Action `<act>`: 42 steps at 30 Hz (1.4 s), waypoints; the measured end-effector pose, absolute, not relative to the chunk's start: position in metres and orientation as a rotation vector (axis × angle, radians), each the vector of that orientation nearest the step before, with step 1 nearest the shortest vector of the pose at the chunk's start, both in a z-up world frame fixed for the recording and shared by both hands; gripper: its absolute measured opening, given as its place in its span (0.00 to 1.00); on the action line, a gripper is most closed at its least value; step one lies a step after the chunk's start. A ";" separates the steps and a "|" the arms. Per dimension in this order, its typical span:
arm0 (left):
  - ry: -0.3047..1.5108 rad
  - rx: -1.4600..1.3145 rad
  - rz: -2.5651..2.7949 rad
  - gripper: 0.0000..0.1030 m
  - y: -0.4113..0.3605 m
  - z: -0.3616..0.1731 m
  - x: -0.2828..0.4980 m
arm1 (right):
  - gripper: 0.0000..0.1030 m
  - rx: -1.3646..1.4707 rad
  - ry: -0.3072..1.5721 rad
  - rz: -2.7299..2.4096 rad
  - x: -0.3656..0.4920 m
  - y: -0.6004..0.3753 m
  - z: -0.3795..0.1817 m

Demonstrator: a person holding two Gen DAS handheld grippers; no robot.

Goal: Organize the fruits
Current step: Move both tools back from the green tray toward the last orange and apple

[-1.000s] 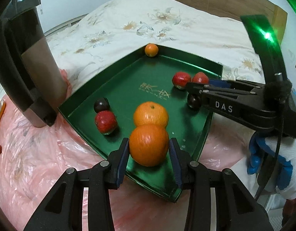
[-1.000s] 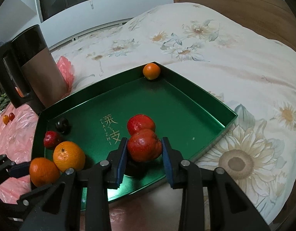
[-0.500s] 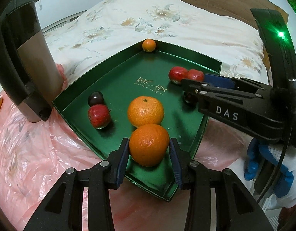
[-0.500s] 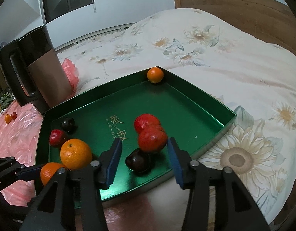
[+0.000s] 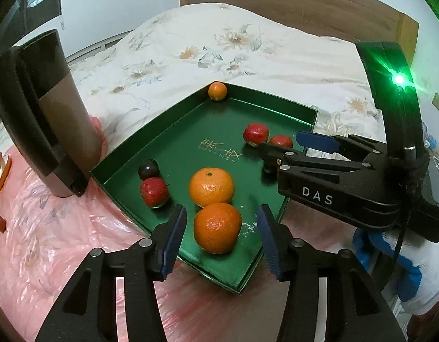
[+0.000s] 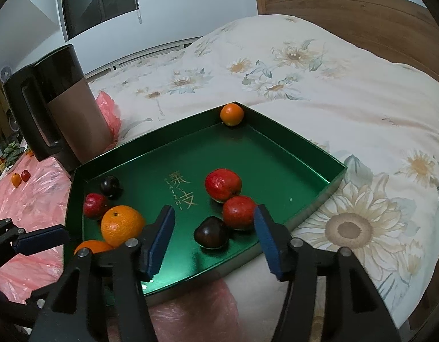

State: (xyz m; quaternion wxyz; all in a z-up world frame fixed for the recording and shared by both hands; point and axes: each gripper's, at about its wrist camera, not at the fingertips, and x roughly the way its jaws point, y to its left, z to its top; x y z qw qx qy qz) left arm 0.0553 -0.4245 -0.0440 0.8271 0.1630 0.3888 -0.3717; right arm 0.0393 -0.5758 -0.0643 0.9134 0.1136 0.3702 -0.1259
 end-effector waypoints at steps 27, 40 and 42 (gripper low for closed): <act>0.769 0.250 -0.604 0.55 -0.316 0.000 0.044 | 0.89 0.173 0.742 -0.167 0.020 -0.487 -0.010; 0.775 0.158 -0.488 0.55 -0.219 0.007 0.021 | 0.91 0.098 0.758 -0.062 0.006 -0.399 0.016; 0.779 0.142 -0.468 0.55 -0.204 0.005 0.020 | 0.91 0.086 0.761 -0.044 0.005 -0.384 0.019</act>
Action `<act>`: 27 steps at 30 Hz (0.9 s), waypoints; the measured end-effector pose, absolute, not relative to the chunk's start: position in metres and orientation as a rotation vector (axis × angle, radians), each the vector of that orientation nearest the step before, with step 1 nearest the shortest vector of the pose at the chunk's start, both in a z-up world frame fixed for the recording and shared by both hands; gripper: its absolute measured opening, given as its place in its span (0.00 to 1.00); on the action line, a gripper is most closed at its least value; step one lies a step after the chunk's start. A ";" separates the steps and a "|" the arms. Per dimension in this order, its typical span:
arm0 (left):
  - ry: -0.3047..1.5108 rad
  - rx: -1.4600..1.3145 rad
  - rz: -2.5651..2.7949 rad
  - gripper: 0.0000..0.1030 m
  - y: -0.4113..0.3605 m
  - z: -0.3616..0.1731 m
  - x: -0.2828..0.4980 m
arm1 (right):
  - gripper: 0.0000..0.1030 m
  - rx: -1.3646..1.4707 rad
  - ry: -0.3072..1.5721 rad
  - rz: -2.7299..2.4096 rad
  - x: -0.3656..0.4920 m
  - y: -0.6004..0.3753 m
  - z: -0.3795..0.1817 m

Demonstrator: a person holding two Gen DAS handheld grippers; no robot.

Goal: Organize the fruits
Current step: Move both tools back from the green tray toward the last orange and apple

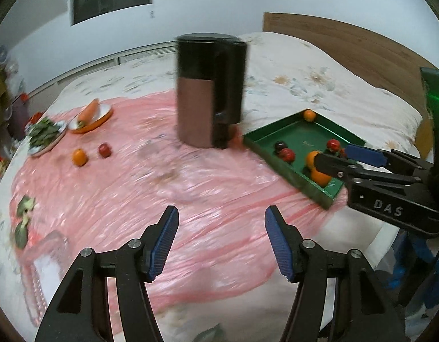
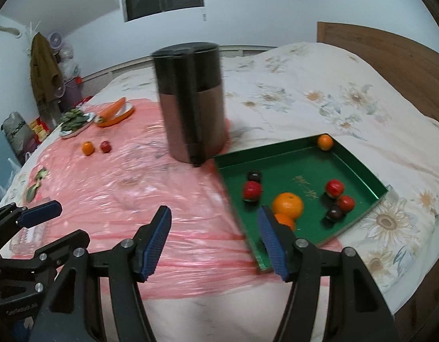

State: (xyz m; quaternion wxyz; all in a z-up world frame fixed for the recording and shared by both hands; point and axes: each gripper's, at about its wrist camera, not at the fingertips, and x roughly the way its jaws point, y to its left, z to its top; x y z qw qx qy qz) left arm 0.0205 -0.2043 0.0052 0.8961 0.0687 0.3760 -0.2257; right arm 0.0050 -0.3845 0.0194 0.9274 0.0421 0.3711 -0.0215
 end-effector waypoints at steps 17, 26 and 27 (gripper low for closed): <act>0.798 0.053 -0.270 0.55 -0.070 -0.005 0.027 | 0.91 0.071 0.809 0.092 0.022 -0.299 0.016; 0.779 0.027 -0.138 0.59 0.001 0.003 0.048 | 0.92 0.068 0.816 0.166 0.047 -0.260 0.014; 0.778 0.027 -0.126 0.59 0.009 0.005 0.053 | 0.96 0.068 0.817 0.174 0.050 -0.256 0.013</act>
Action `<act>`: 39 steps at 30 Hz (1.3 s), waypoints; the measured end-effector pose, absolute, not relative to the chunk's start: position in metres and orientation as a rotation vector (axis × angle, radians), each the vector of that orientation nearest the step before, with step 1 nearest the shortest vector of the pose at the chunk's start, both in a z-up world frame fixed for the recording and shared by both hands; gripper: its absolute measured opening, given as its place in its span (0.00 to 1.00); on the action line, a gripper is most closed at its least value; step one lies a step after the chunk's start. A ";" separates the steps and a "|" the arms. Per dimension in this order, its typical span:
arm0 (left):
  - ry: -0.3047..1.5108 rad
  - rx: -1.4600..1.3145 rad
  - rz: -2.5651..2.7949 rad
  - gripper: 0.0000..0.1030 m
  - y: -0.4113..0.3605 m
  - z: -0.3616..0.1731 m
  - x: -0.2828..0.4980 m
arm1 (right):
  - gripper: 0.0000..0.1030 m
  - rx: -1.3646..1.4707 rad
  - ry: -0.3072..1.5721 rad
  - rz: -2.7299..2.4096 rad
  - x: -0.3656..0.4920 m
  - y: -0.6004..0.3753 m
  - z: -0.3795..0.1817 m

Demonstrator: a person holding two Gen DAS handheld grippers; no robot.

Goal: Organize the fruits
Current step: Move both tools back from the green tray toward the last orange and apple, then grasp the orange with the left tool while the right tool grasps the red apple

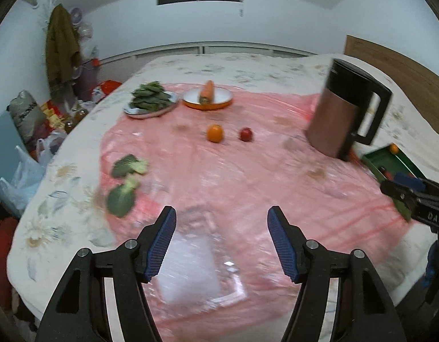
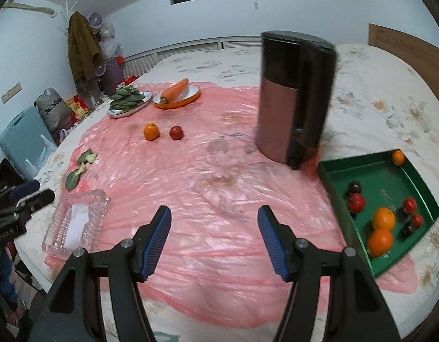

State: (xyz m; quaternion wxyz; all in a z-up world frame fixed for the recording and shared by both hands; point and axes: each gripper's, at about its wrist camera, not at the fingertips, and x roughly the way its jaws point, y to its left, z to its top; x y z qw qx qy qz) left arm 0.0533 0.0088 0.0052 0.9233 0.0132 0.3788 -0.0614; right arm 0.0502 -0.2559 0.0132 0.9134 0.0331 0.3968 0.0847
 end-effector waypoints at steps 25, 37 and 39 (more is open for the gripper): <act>0.900 0.110 -0.210 0.59 0.009 -0.035 0.233 | 1.00 -0.027 0.822 0.399 0.204 -0.172 -0.019; 0.964 0.184 -0.259 0.58 -0.011 -0.085 0.315 | 0.84 -0.135 0.891 0.513 0.289 -0.150 -0.069; 0.968 0.205 -0.270 0.58 -0.014 -0.089 0.323 | 0.80 -0.154 0.899 0.531 0.300 -0.147 -0.076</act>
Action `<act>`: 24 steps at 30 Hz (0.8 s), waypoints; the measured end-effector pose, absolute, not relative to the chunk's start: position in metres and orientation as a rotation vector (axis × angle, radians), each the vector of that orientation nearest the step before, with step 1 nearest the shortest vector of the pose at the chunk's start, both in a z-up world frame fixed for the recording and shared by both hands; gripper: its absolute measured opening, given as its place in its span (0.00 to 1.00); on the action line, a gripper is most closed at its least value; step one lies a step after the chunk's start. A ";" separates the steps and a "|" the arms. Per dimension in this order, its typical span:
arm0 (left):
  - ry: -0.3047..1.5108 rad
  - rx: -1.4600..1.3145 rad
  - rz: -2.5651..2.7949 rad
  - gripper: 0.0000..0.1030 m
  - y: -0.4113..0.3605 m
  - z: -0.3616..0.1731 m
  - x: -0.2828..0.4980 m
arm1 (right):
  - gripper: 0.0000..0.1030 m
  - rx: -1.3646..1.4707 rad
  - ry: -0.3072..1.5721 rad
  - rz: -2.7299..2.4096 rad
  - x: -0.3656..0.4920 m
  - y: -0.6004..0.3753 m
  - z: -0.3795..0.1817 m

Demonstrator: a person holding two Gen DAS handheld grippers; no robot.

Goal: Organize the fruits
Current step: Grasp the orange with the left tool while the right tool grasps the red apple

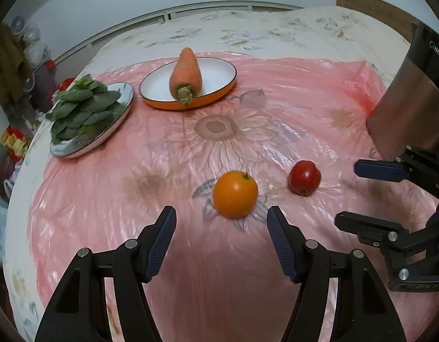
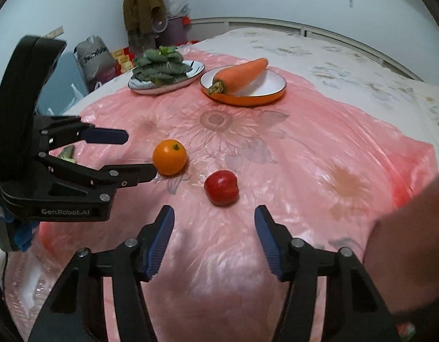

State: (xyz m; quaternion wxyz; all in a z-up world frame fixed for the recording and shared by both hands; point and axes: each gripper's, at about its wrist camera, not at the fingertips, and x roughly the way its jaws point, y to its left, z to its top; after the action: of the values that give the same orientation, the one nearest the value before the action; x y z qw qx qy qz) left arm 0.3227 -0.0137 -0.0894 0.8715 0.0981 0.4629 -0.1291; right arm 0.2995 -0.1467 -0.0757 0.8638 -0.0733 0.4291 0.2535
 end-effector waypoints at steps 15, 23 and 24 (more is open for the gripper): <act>1.009 0.294 -0.360 0.46 -0.027 -0.109 0.346 | 0.50 -0.286 0.935 0.623 0.335 -0.125 -0.097; 1.026 0.266 -0.382 0.33 -0.029 -0.116 0.351 | 0.26 -0.276 0.966 0.622 0.342 -0.123 -0.107; 1.025 0.260 -0.382 0.33 -0.028 -0.116 0.351 | 0.26 -0.264 0.968 0.622 0.342 -0.124 -0.107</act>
State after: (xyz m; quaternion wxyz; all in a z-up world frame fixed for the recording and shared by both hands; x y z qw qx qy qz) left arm 0.3513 -0.0281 -0.1162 0.8460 0.1232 0.4860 -0.1812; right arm 0.3423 -0.1243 -0.1071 0.8309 -0.1243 0.4562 0.2932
